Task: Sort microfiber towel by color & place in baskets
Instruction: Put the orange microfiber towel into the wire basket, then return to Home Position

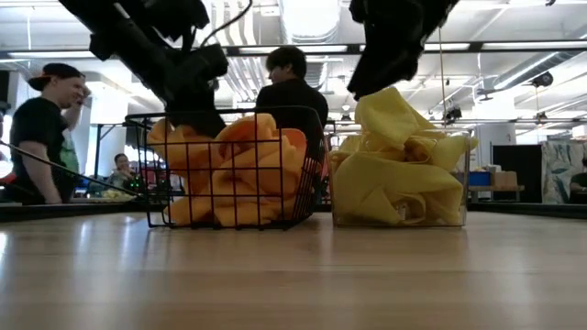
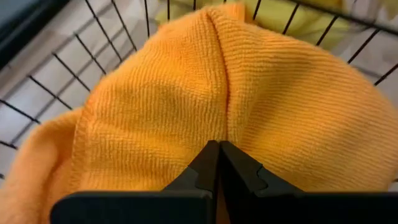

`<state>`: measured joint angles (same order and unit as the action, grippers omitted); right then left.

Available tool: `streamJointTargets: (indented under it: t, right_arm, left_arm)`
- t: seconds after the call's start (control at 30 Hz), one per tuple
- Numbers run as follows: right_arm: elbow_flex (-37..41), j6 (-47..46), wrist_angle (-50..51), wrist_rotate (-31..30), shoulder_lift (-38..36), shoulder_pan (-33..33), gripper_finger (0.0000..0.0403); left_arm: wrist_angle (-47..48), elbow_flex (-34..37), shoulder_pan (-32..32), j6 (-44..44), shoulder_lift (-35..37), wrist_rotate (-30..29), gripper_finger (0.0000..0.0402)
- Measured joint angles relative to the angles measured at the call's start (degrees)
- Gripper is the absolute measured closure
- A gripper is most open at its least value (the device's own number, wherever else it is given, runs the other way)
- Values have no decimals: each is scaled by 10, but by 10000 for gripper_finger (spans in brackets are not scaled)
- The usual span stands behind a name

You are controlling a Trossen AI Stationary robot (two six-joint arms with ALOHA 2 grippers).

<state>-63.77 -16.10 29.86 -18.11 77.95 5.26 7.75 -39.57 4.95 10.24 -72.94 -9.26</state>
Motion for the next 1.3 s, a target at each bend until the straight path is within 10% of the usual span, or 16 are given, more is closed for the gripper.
streamJointTargets:
  t: [0.9, 1.3]
  right_arm:
    - [22, -9, -18, -30, 0, 0, 170]
    - [55, 60, -80, -74, -55, 47, 170]
  left_arm:
    - [8, -57, 1, 5, -118, 6, 402]
    - [23, -72, -12, -28, 13, 8, 401]
